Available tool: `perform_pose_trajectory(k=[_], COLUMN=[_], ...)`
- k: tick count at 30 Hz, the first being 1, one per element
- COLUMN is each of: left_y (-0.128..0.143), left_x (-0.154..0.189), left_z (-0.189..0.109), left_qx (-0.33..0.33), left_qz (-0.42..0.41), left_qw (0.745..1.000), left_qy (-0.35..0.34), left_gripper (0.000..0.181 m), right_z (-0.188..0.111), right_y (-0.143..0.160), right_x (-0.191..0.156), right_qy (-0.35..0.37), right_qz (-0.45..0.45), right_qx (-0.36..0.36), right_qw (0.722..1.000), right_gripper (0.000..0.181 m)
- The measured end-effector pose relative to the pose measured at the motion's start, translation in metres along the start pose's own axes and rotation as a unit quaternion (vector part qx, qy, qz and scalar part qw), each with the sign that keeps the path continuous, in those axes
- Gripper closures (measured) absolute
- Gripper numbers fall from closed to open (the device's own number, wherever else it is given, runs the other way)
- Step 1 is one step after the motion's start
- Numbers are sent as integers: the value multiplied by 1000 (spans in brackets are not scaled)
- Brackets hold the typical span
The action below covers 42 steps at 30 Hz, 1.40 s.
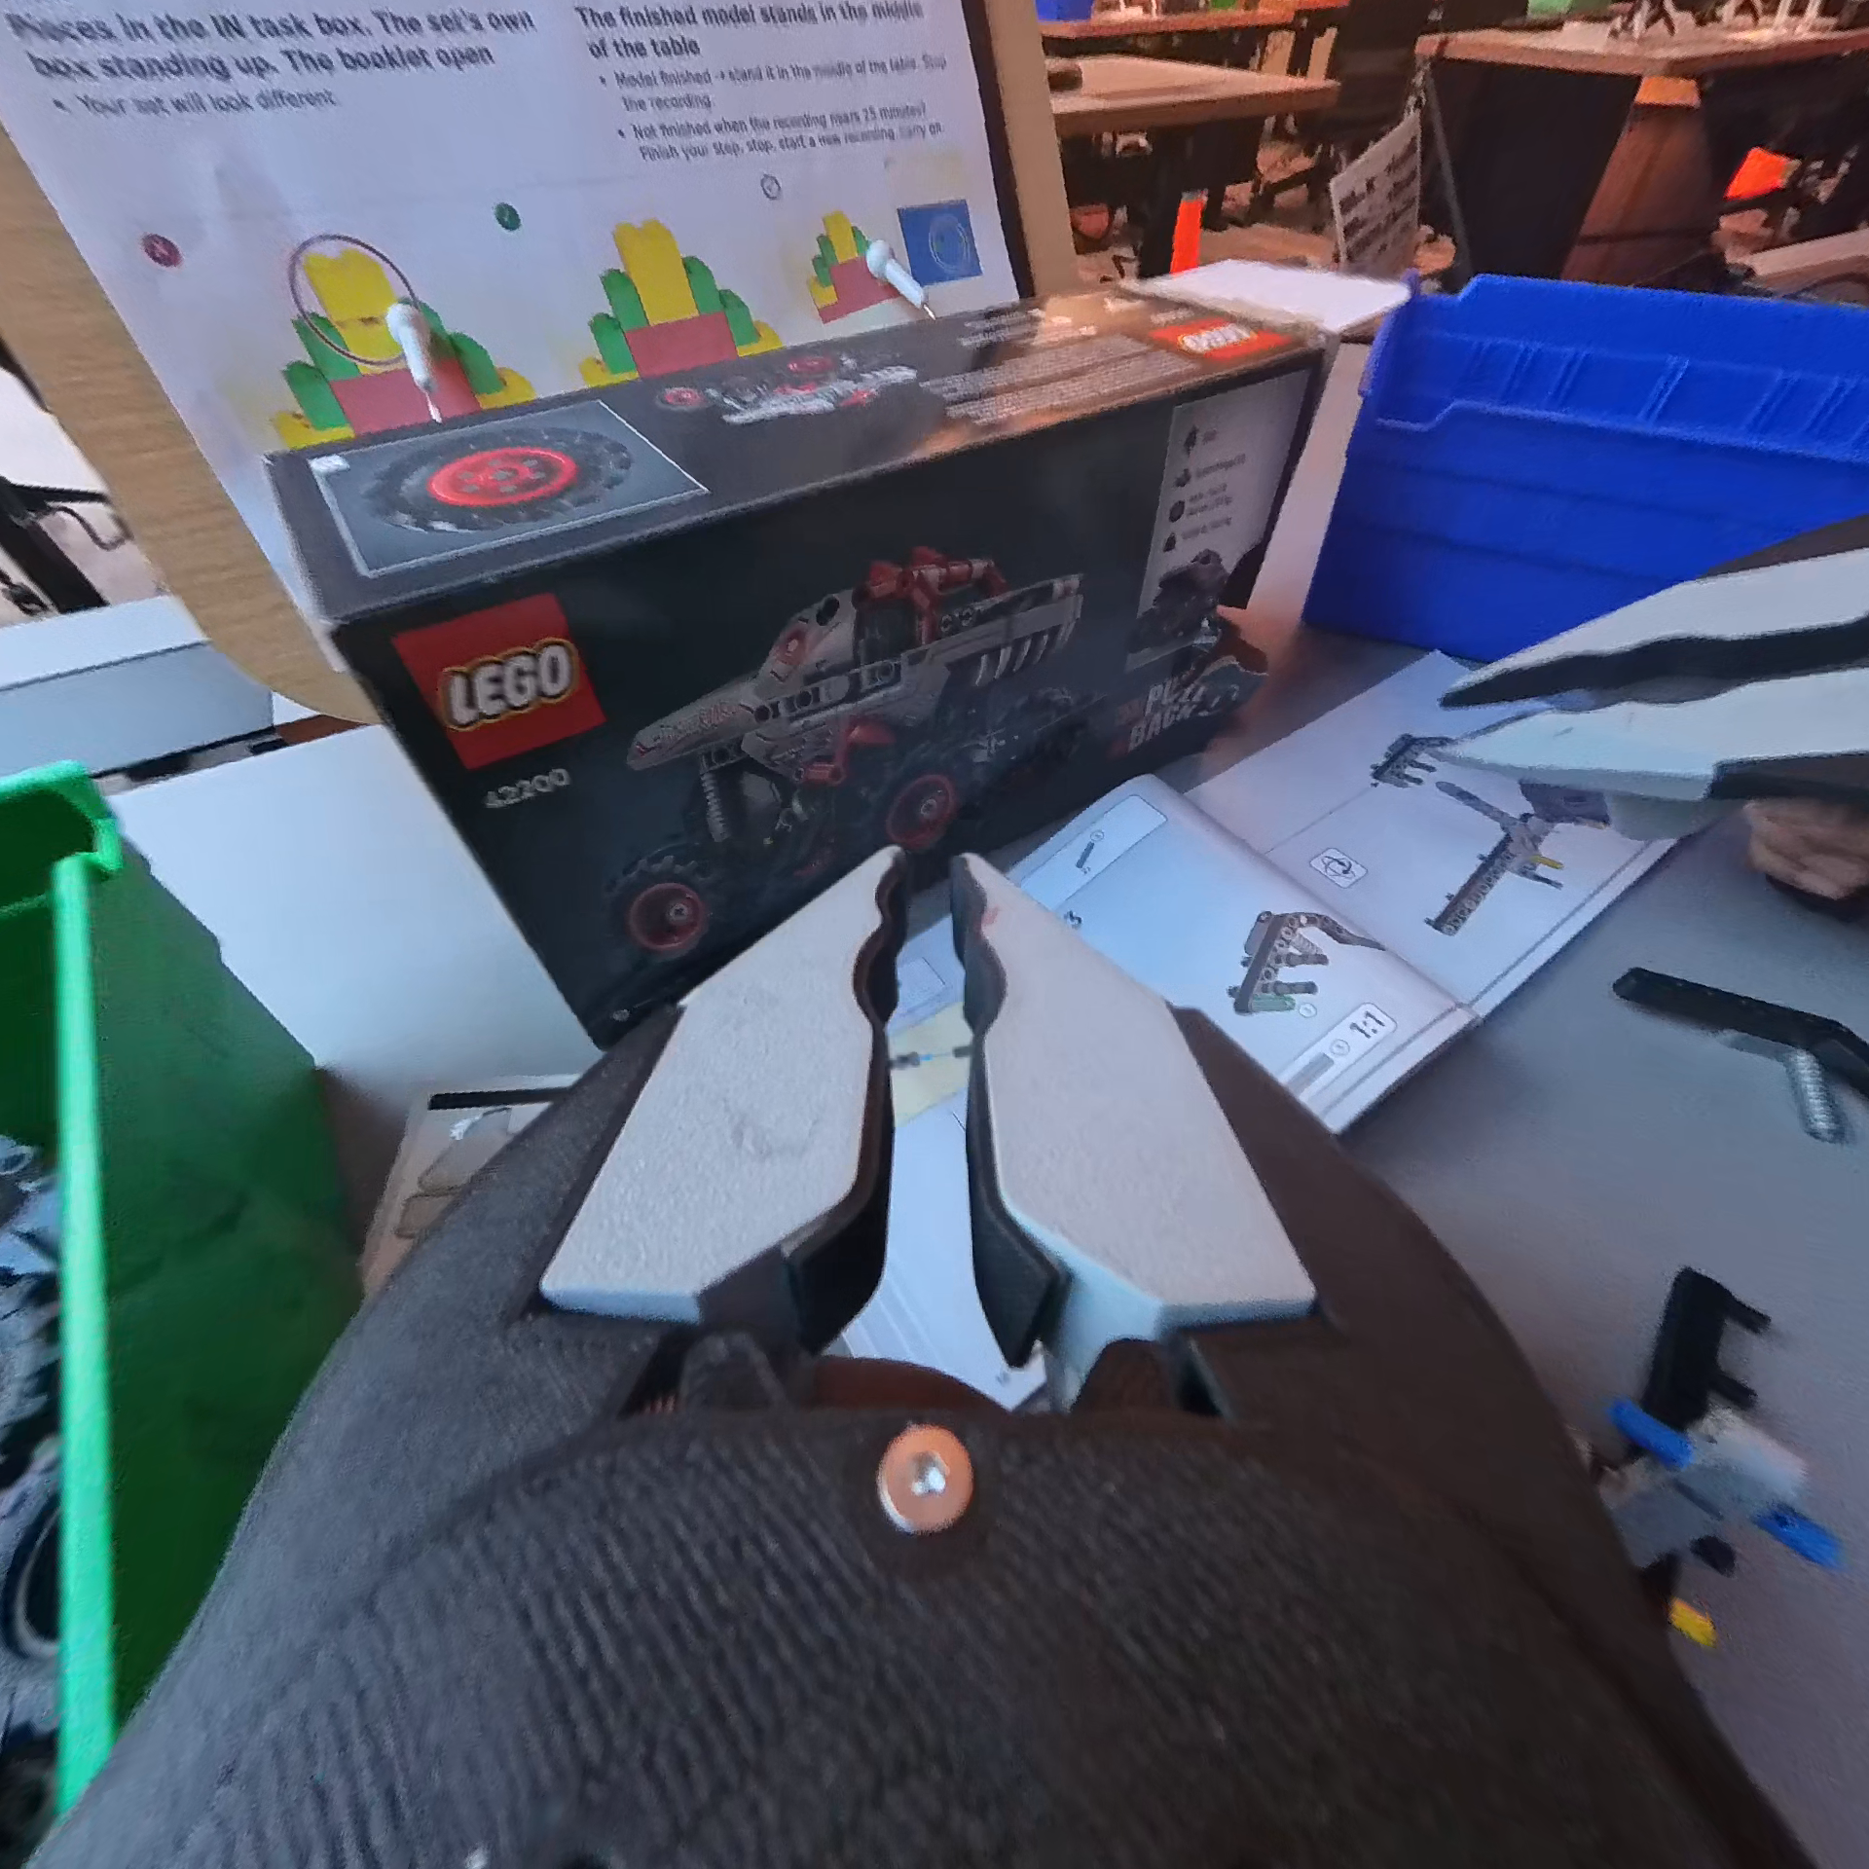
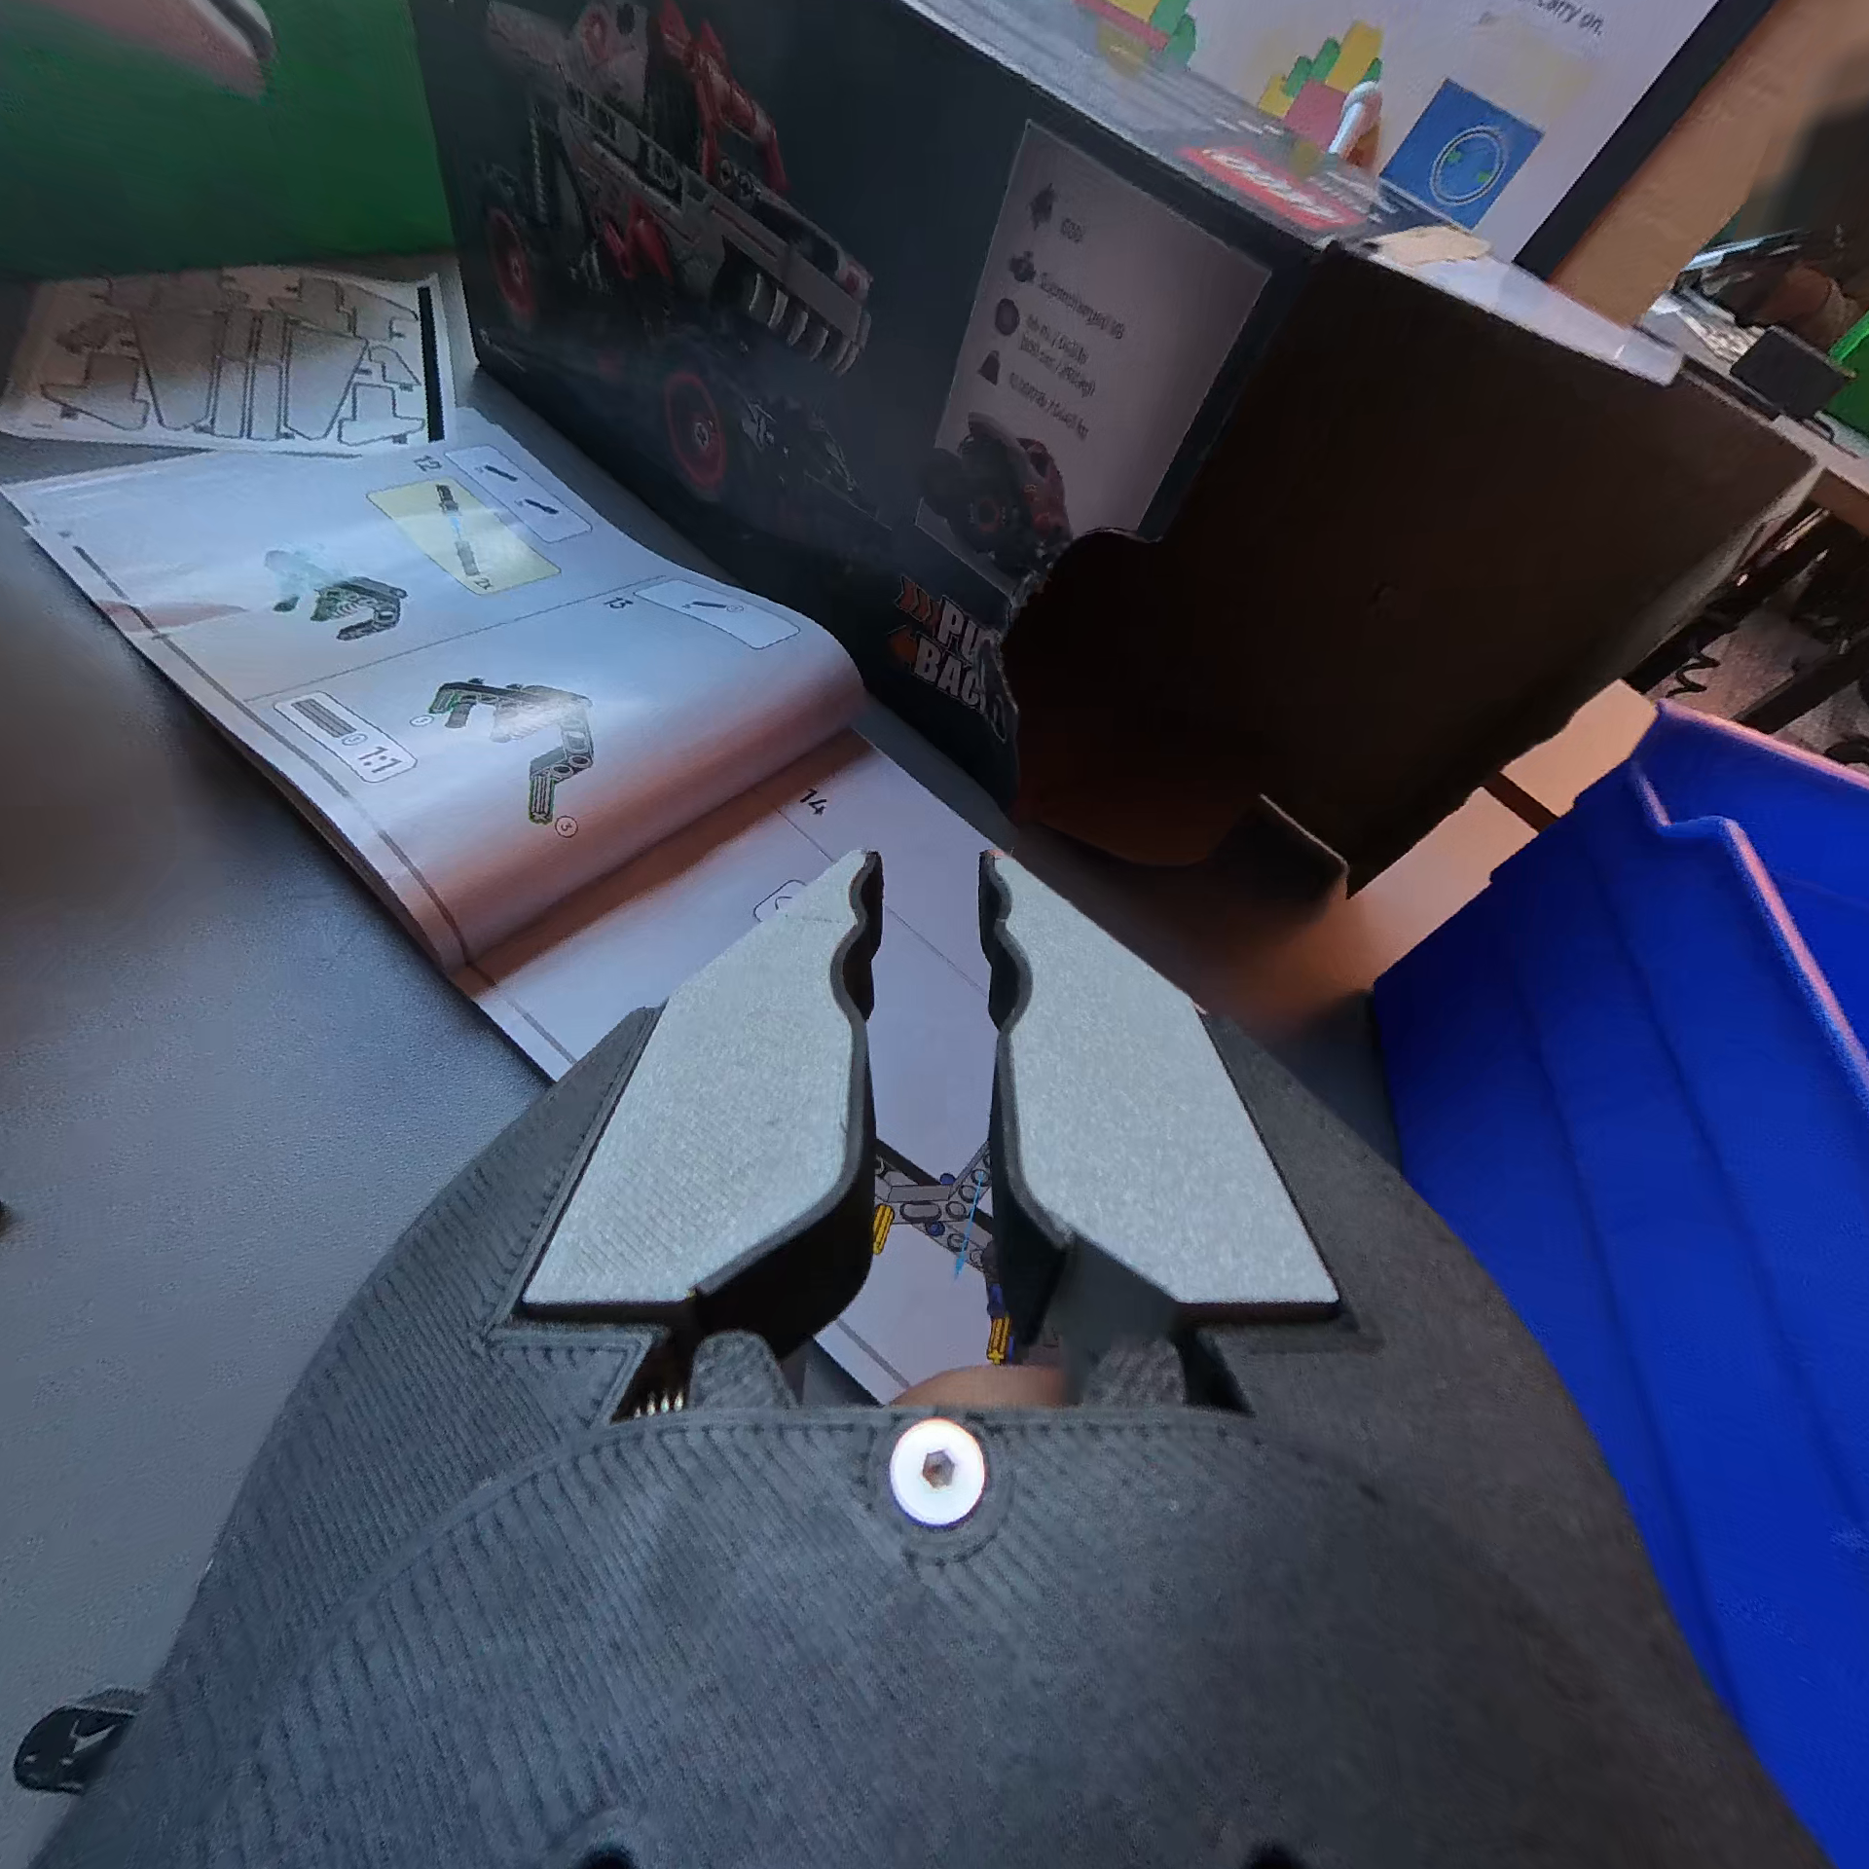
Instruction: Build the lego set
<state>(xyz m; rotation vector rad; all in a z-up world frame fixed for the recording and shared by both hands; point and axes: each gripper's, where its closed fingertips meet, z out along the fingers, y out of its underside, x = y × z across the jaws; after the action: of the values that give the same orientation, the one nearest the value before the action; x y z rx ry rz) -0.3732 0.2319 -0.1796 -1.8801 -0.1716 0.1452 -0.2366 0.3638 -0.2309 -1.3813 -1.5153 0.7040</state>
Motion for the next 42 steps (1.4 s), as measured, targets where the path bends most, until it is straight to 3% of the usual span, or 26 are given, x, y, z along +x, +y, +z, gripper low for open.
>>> perform_pose_trajectory(k=[6, 42], left_y=[-14, -14], left_x=[-9, -5], left_z=[-8, -7], left_qx=[38, 40], left_qz=[-9, 3], left_qw=[999, 999], left_qy=[-23, -19], left_gripper=[176, 180], right_z=[3, 4], right_y=[5, 10], right_x=[1, 1], right_qy=[-4, 3], right_qz=[12, 3], right_qx=[-13, -29], right_qw=[1000, 1000], right_gripper=[166, 173])
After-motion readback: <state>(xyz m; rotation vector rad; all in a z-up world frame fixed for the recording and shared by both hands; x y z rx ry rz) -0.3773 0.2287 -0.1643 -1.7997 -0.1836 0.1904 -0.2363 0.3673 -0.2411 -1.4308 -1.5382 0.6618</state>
